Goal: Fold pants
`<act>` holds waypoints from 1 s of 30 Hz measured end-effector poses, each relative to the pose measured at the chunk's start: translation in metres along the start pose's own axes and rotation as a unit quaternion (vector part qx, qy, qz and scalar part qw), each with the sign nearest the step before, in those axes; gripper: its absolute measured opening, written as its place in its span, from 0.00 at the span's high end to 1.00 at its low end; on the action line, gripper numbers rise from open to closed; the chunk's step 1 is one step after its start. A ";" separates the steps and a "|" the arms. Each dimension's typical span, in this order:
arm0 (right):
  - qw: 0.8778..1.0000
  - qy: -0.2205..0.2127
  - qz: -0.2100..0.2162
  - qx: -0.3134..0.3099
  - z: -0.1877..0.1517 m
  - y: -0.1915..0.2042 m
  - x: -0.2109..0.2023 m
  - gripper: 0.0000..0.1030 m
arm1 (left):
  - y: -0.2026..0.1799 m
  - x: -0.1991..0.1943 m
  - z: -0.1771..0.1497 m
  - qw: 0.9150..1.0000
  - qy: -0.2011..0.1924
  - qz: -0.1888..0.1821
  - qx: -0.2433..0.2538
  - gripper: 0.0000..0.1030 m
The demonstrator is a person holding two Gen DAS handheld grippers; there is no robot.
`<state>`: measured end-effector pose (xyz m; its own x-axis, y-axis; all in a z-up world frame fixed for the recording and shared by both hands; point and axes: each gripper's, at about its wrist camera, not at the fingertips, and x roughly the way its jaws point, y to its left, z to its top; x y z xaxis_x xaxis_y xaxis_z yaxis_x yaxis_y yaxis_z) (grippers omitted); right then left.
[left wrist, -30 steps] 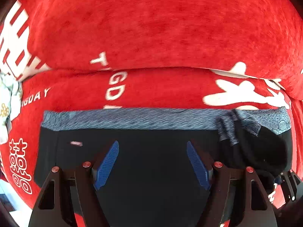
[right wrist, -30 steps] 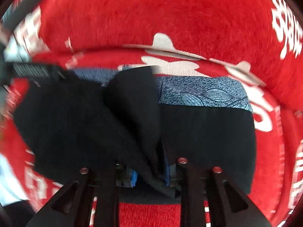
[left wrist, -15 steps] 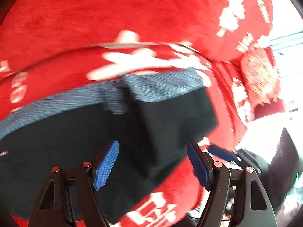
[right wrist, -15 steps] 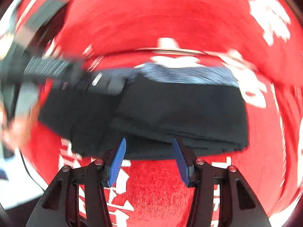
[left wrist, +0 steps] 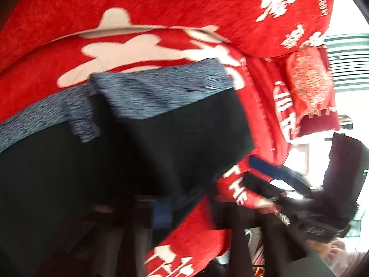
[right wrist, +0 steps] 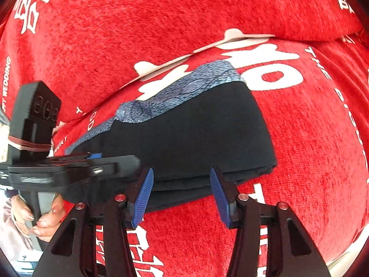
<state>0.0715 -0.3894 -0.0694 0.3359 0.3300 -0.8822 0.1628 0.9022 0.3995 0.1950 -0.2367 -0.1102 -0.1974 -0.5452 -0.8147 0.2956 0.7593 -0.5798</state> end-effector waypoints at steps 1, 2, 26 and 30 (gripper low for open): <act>1.000 -0.001 0.002 0.000 0.000 -0.001 -0.002 0.46 | 0.003 -0.004 -0.004 1.000 -0.007 0.008 -0.002 0.93; 1.000 -0.003 0.004 -0.002 0.000 -0.001 -0.006 0.46 | 0.005 -0.007 -0.008 1.000 -0.012 0.010 -0.003 0.93; 0.988 0.085 0.113 0.058 0.117 -0.072 0.064 0.63 | 0.022 -0.007 -0.053 0.998 -0.026 0.044 -0.046 0.93; 0.995 0.091 0.035 0.025 0.114 -0.061 0.075 0.60 | 0.020 -0.013 -0.053 0.997 -0.038 0.050 -0.055 0.93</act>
<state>0.1925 -0.4517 -0.1311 0.1758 0.4396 -0.8808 0.1929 0.8621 0.4687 0.1535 -0.1958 -0.1114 -0.0994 -0.4879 -0.8672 0.2048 0.8429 -0.4976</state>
